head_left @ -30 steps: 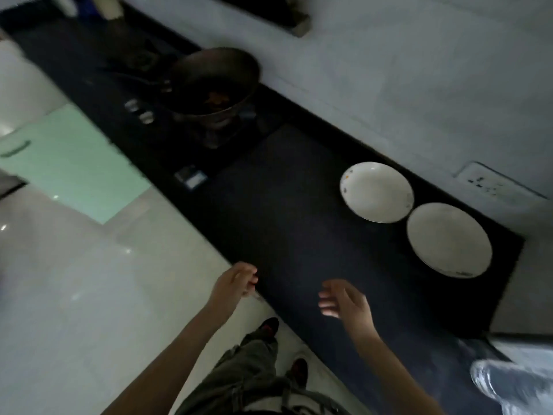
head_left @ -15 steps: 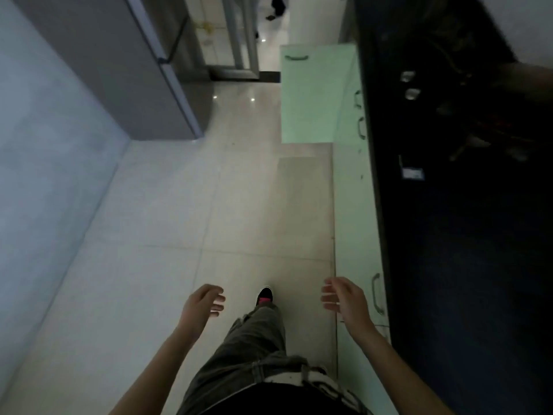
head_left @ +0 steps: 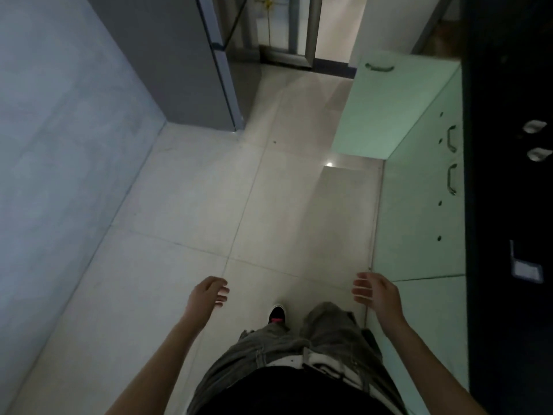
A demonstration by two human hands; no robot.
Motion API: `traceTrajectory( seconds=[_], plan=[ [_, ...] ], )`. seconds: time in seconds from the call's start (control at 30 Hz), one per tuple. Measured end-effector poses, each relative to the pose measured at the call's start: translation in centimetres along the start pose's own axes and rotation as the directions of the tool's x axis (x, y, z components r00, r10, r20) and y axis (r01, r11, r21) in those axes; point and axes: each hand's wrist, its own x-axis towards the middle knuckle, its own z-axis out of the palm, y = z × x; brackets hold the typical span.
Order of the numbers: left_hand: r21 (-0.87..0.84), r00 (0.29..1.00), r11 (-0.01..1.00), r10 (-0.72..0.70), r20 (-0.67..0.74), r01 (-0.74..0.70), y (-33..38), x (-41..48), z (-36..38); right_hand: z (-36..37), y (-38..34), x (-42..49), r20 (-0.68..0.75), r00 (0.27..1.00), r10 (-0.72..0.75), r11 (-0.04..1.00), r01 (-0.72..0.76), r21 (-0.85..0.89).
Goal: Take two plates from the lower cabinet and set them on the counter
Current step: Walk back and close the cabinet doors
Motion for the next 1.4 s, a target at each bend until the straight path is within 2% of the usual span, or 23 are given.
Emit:
traceTrajectory(
  seconds=[0.13, 0.3, 0.47, 0.63, 0.83, 1.0, 1.13, 1.27, 1.4],
  plan=[
    [0.029, 0.996, 0.999, 0.04, 0.077, -0.043, 7.4, 5.9, 2.8, 0.1, -4.0, 4.7, -0.068, 0.997, 0.023, 1.0, -0.022, 0.005],
    [0.011, 0.994, 0.998, 0.062, 0.094, -0.063, 16.3, 13.3, 6.9, 1.3, -10.2, 14.2, -0.091, 0.995, 0.043, 0.999, -0.043, 0.0],
    [-0.038, 0.999, 0.998, 0.043, -0.016, -0.043, 24.3, 19.0, 8.5, 4.9, -20.4, 23.6, 0.015, 0.998, 0.057, 0.998, -0.056, -0.031],
    [-0.086, 0.994, 0.996, -0.017, -0.111, 0.008, 30.8, 24.0, 7.8, 9.3, -31.1, 30.6, 0.125, 0.992, -0.032, 0.997, 0.041, -0.073],
    [-0.096, 0.989, 0.995, -0.04, -0.14, 0.027, 38.8, 31.7, 7.5, 13.9, -40.5, 38.8, 0.137, 0.988, -0.065, 0.997, 0.07, -0.034],
    [-0.023, 0.999, 1.0, 0.019, -0.045, -0.02, 48.5, 40.9, 8.4, 16.5, -45.6, 45.0, 0.055, 0.997, -0.05, 0.998, 0.049, 0.027],
    [0.138, 0.991, 0.984, 0.102, 0.092, -0.114, 58.7, 47.8, 9.3, 17.4, -49.2, 47.8, -0.093, 0.996, -0.001, 0.994, 0.011, 0.108],
    [0.275, 0.931, 0.917, 0.204, 0.303, -0.29, 68.8, 52.7, 12.6, 18.2, -52.7, 49.8, -0.216, 0.976, 0.036, 0.981, 0.007, 0.196],
    [0.28, 0.854, 0.871, 0.25, 0.456, -0.404, 77.7, 55.6, 17.8, 18.1, -55.7, 51.7, -0.376, 0.926, 0.028, 0.974, 0.059, 0.219]
  ],
)
